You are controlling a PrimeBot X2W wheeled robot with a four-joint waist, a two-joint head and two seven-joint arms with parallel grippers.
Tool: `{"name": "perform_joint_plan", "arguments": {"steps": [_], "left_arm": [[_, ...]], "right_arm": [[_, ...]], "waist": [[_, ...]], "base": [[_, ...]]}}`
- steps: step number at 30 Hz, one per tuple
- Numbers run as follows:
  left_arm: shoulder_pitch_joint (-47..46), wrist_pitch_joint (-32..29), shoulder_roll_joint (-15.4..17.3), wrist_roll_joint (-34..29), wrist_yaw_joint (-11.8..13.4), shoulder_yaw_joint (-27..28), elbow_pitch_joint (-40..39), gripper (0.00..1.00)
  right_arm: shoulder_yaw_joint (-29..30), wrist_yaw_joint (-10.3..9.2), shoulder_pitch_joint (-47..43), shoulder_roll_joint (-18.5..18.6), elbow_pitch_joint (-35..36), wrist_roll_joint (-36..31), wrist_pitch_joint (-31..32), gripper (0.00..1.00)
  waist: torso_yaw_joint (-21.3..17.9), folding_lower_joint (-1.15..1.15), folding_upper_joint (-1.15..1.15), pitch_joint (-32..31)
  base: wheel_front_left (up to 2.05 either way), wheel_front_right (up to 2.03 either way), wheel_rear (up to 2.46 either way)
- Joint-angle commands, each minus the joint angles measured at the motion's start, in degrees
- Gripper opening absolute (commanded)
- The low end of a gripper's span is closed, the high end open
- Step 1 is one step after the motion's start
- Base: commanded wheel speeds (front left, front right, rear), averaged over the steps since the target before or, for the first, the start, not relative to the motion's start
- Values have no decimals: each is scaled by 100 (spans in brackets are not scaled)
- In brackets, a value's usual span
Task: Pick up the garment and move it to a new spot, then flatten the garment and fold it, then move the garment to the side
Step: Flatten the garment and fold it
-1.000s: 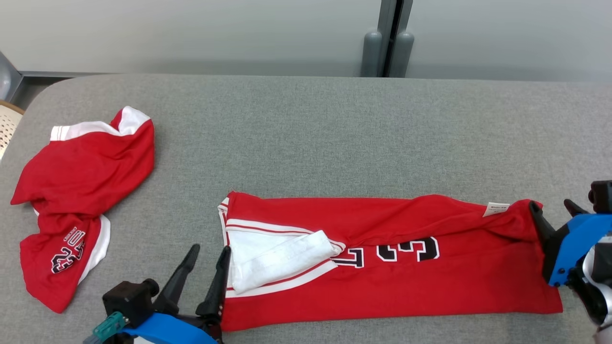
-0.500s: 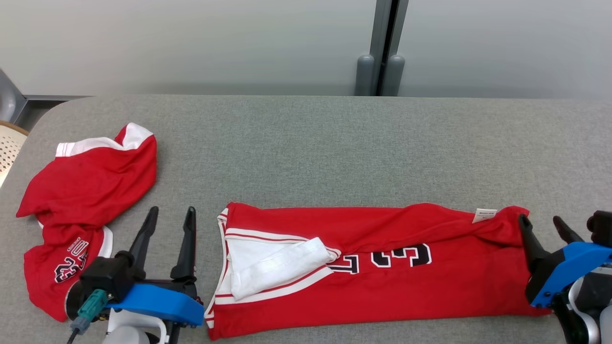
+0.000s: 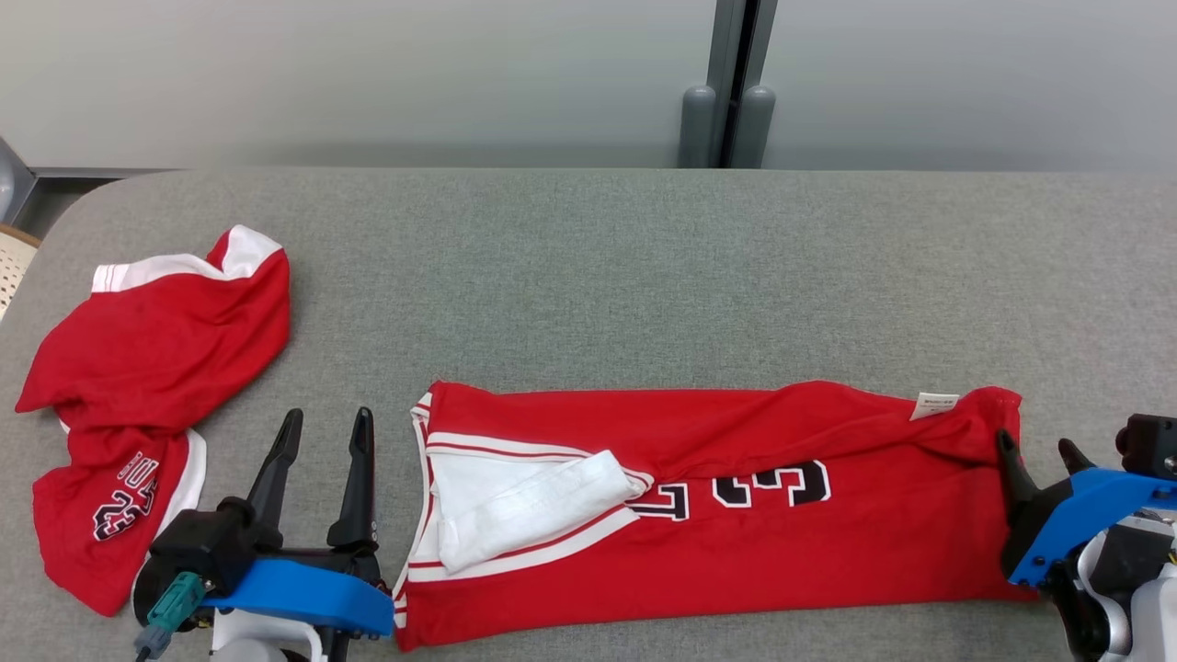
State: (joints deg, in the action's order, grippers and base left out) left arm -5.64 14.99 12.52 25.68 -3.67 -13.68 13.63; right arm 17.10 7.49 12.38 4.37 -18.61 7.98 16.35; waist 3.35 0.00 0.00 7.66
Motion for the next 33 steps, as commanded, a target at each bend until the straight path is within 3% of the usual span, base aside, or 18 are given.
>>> {"name": "perform_joint_plan", "arguments": {"steps": [1, 10, 21, 22, 23, 24, 27, 33], "left_arm": [[-65, 24, -24, -28, -27, 37, 6, 100], [-195, 25, -138, -223, -212, 260, 103, 100], [-294, 25, -262, -423, -308, 378, 70, 100], [-297, 25, -268, -429, -316, 390, 67, 100], [-298, 25, -271, -443, -322, 399, 62, 100], [-293, 25, -274, -455, -328, 412, 61, 100], [-264, 24, -279, -464, -339, 450, 53, 100], [-153, 25, -238, -434, -351, 522, 37, 100]], "right_arm": [[21, 1, 83, -4, -49, -53, -22, 100], [283, 1, 490, 41, -905, -371, -74, 100], [257, 1, 541, 45, -1638, -444, 433, 100], [232, 0, 511, 33, -1672, -464, 505, 56], [171, 1, 495, 23, -1674, -454, 545, 23], [140, 1, 476, 16, -1653, -412, 572, 0], [2, 1, 477, 54, -1469, -236, 500, 0], [-66, -2, 458, 506, -888, -28, 480, 0]], "waist": [[30, 0, 0, 41], [184, 0, 0, 264], [247, 0, 0, 328], [249, 0, 0, 322], [250, 0, 0, 315], [246, 0, 0, 308], [222, 0, 0, 288], [127, 0, 0, 190]], "base": [[0, 0, 0], [0, 0, 0], [0, 0, 0], [0, 0, 0], [0, 0, 0], [0, 0, 0], [0, 0, 0], [0, 0, 0]]}}
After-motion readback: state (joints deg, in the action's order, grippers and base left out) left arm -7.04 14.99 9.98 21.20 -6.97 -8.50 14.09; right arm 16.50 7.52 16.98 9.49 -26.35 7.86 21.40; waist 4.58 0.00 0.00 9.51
